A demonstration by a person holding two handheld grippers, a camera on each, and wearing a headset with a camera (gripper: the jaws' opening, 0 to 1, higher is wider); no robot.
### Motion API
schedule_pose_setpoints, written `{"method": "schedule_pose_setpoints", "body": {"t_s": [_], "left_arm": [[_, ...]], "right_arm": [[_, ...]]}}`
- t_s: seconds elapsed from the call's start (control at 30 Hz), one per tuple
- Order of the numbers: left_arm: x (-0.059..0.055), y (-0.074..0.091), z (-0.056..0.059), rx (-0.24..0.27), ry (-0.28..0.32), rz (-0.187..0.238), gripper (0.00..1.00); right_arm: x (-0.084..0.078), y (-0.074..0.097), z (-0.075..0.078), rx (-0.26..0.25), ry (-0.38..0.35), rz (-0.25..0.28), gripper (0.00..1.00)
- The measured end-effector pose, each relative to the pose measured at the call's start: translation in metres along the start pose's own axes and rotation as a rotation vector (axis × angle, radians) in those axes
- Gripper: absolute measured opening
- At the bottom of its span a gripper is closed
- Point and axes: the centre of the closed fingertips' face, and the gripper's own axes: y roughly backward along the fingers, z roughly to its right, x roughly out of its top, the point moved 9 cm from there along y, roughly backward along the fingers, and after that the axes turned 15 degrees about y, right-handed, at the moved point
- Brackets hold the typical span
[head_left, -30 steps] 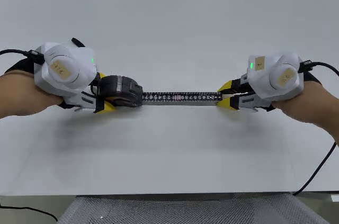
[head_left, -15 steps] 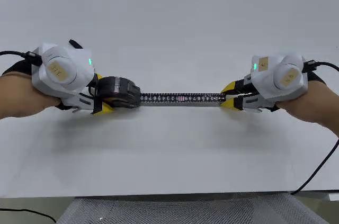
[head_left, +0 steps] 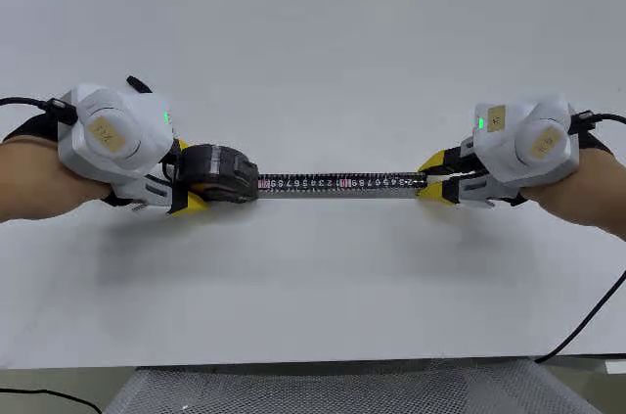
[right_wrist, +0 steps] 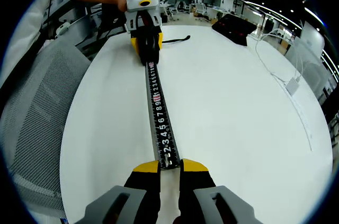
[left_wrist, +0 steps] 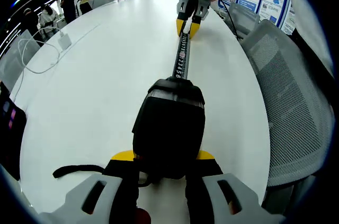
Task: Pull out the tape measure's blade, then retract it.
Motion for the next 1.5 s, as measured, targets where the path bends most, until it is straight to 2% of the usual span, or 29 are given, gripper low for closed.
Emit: {"method": "schedule_pose_setpoints", "body": {"t_s": [1.5], "left_arm": [[0.001,0.000,0.000,0.005,-0.003,-0.006,0.29]], "right_arm": [[-0.030,0.022,0.000,0.008,0.000,-0.059,0.08]]}}
